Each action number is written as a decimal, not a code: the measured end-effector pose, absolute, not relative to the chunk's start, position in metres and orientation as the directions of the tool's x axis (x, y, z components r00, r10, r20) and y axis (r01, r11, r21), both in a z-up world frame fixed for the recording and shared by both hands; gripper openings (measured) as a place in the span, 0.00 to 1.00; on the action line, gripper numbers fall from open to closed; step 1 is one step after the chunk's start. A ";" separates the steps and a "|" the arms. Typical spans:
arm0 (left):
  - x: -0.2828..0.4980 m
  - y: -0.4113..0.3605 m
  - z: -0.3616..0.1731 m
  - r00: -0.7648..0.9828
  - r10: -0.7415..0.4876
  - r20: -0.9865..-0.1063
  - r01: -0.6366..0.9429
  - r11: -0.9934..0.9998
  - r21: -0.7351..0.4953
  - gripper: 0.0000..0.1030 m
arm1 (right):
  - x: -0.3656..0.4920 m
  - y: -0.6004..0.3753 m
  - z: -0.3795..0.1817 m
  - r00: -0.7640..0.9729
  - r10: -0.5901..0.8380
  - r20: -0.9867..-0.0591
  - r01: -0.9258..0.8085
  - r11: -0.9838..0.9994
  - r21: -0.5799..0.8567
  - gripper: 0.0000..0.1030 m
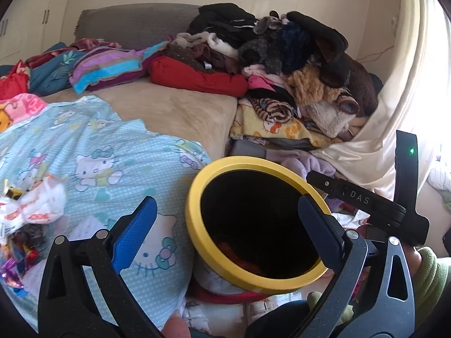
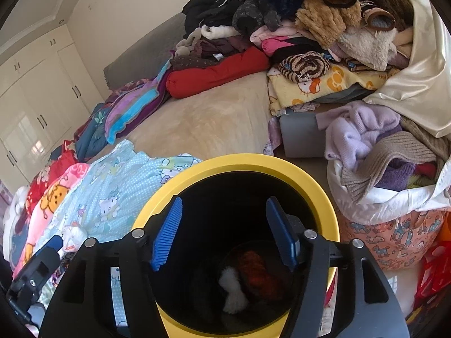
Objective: Collect trash
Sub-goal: 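Open both tools to drop the bag and mesh into the bin, then move both tools back over the remaining trash on the blanket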
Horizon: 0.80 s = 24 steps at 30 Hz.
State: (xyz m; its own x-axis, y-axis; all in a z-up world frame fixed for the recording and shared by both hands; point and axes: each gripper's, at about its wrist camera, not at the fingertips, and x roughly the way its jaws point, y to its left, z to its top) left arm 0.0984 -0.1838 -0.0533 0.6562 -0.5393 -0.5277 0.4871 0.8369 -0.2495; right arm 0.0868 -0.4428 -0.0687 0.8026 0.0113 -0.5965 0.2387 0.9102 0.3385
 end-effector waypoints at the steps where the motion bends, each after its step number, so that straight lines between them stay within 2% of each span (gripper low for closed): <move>1: 0.098 -0.181 -0.052 0.662 -0.535 -0.525 0.483 0.840 -0.246 0.89 | 0.087 -0.440 -0.068 0.803 0.012 -0.596 0.233 0.914 0.333 0.60; 4: 0.094 -0.172 -0.048 0.680 -0.525 -0.513 0.472 0.848 -0.242 0.89 | 0.088 -0.432 -0.065 0.805 0.007 -0.593 0.222 0.924 0.312 0.64; 24: 0.083 -0.097 -0.026 0.777 -0.428 -0.461 0.340 0.903 -0.264 0.89 | 0.084 -0.353 -0.033 0.832 0.118 -0.542 0.033 0.965 0.262 0.70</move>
State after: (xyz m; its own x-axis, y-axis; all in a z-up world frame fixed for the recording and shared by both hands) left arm 0.0828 -0.0973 -0.0257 0.7775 -0.4276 -0.4612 0.3398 0.9026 -0.2642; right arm 0.0836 -0.3529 -0.0329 0.8321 0.1184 -0.5419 0.0333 0.9645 0.2618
